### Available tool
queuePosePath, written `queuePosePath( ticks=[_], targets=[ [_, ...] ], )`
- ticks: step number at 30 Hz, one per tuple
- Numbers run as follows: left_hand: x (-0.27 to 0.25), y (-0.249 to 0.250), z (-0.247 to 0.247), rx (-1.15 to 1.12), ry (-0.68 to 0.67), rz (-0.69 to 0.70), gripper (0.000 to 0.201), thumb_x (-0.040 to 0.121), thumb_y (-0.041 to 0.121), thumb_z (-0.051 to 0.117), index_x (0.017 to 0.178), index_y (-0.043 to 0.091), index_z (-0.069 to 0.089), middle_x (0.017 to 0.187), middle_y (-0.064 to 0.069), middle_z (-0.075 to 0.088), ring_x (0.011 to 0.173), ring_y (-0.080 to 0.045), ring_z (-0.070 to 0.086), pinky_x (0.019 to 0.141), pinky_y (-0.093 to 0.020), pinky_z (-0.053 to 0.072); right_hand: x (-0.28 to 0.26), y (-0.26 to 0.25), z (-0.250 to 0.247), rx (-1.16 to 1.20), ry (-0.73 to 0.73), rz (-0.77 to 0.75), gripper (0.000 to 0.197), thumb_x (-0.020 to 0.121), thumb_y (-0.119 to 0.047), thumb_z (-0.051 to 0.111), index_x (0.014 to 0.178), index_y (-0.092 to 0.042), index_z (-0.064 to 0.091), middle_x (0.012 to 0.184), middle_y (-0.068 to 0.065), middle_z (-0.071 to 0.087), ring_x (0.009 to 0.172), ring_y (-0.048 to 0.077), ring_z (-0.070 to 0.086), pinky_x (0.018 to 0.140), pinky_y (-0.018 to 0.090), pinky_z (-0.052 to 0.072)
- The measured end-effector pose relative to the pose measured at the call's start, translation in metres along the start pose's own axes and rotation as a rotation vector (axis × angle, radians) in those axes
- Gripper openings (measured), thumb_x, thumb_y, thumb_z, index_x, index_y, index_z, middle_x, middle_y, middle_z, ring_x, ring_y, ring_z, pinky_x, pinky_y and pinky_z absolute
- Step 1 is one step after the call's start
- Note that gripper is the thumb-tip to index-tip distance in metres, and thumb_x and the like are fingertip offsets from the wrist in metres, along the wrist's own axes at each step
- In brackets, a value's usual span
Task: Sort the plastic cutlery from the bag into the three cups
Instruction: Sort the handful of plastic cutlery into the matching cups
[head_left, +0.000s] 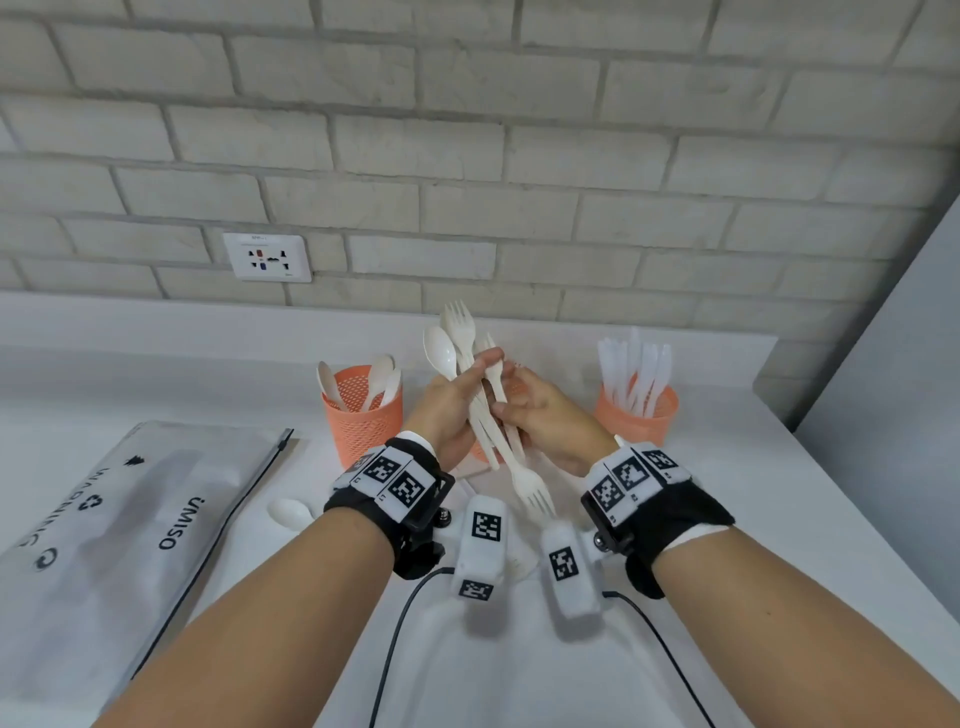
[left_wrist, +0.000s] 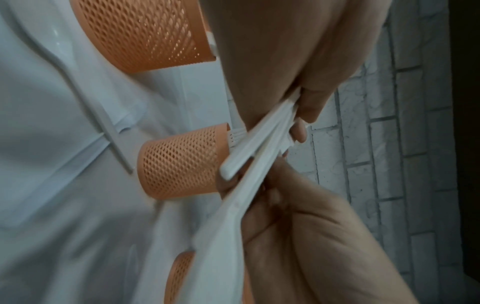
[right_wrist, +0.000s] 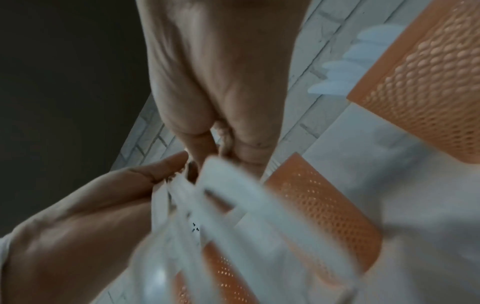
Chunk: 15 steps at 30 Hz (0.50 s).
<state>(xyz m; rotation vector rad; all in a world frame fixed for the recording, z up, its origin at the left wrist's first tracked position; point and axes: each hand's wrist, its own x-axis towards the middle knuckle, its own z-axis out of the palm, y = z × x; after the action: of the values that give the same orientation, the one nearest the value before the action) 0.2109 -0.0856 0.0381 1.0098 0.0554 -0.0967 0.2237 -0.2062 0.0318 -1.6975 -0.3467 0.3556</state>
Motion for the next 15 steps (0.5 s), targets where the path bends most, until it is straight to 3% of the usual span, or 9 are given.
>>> queuePosePath(
  ticks=[2,4,6,8,10,13,15],
  targets=[
    [-0.004,0.006,-0.004,0.016,0.052,0.006,0.021,0.099,0.015,0.038,0.104,0.01,0.058,0.096,-0.009,0.061,0.084,-0.02,0.064,0.068,-0.032,0.057,0.0,-0.003,0.0,-0.136,0.001,0.019,0.034,0.095,0.001,0.043,0.127,-0.008,0.049,0.099,0.013,0.065,0.082,0.025,0.065,0.069,0.03,0.054],
    [-0.005,0.012,-0.012,0.016,0.143,0.042,0.026,0.1,0.016,0.036,0.115,0.007,0.055,0.113,-0.008,0.057,0.102,-0.02,0.059,0.081,-0.036,0.052,-0.001,-0.007,-0.001,-0.282,0.135,0.005,0.027,0.093,0.0,0.042,0.114,-0.008,0.057,0.085,0.004,0.059,0.072,0.017,0.057,0.061,0.022,0.044],
    [-0.003,0.017,-0.023,0.004,0.213,0.094,0.027,0.101,0.021,0.033,0.111,0.012,0.056,0.121,-0.002,0.052,0.109,-0.019,0.054,0.087,-0.04,0.045,-0.006,-0.012,-0.001,-0.305,0.228,-0.033,0.014,0.093,-0.011,0.047,0.099,-0.011,0.06,0.072,-0.004,0.053,0.062,0.01,0.049,0.053,0.019,0.035],
    [-0.004,0.022,-0.029,-0.034,0.245,0.129,0.026,0.101,0.027,0.03,0.099,0.02,0.055,0.112,0.0,0.056,0.099,-0.015,0.057,0.091,-0.043,0.044,-0.015,-0.016,0.006,-0.307,0.186,-0.02,0.019,0.093,-0.027,0.053,0.086,-0.013,0.063,0.057,-0.01,0.047,0.048,0.005,0.04,0.044,0.016,0.029],
    [-0.005,0.023,-0.029,-0.081,0.249,0.152,0.026,0.101,0.028,0.029,0.095,0.021,0.053,0.101,-0.001,0.058,0.093,-0.014,0.058,0.101,-0.047,0.04,-0.02,-0.015,0.017,-0.343,0.116,0.049,0.023,0.092,-0.031,0.054,0.079,-0.015,0.063,0.048,-0.011,0.042,0.04,0.005,0.033,0.037,0.018,0.025],
    [-0.009,0.023,-0.021,-0.132,0.212,0.168,0.026,0.101,0.027,0.029,0.091,0.018,0.051,0.092,-0.004,0.058,0.088,-0.017,0.058,0.097,-0.046,0.042,-0.02,-0.003,0.031,-0.282,0.104,0.198,0.018,0.095,-0.034,0.047,0.096,-0.019,0.056,0.052,-0.007,0.04,0.038,0.008,0.028,0.037,0.02,0.022],
    [-0.013,0.02,-0.019,-0.159,0.163,0.162,0.026,0.101,0.026,0.031,0.086,0.015,0.05,0.082,-0.005,0.06,0.081,-0.018,0.058,0.087,-0.042,0.047,-0.017,0.003,0.036,-0.125,0.146,0.298,0.041,0.093,-0.043,0.048,0.108,-0.006,0.056,0.049,-0.005,0.034,0.034,0.006,0.026,0.035,0.018,0.02]
  ],
)
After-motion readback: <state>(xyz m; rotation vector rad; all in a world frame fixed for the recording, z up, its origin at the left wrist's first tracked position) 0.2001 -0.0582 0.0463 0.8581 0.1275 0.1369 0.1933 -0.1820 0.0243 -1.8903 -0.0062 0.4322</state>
